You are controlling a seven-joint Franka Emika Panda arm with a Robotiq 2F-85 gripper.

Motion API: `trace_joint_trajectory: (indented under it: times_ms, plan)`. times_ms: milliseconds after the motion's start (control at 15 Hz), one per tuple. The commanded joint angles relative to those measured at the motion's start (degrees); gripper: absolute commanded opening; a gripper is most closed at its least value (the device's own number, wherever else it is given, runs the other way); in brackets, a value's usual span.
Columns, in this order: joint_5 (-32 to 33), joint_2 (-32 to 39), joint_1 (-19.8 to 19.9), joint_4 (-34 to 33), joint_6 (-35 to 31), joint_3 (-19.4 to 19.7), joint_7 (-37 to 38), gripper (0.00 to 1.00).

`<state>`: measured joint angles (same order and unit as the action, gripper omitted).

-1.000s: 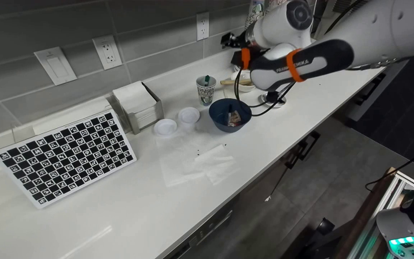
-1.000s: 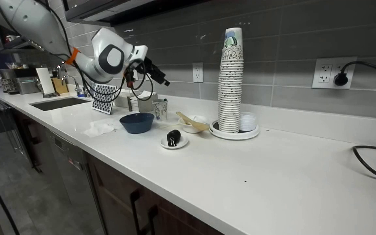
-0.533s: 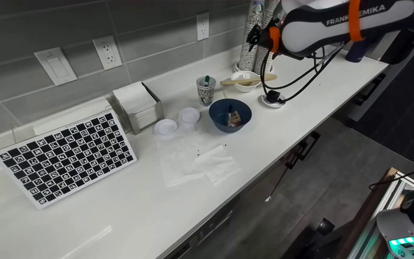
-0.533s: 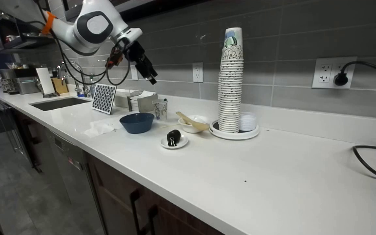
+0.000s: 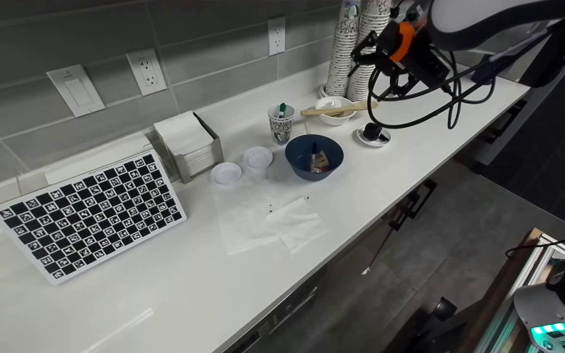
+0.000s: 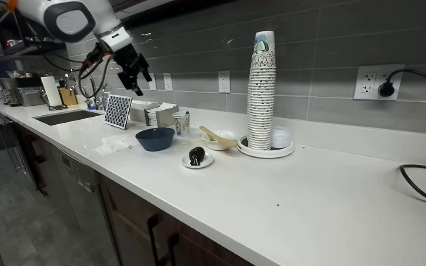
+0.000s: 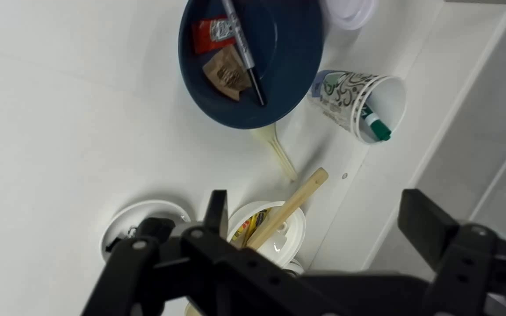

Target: Put the blue block in the two stacked coffee cups.

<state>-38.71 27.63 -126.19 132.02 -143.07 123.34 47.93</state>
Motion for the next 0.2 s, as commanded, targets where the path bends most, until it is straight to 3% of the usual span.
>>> trace_joint_trajectory:
  times_ms: [0,133]
  plan:
    - [-8.50,5.04,0.44,1.37,2.34,0.50,-2.79,1.00]
    - [-12.78,9.74,-3.92,4.36,3.11,5.03,-2.83,1.00]
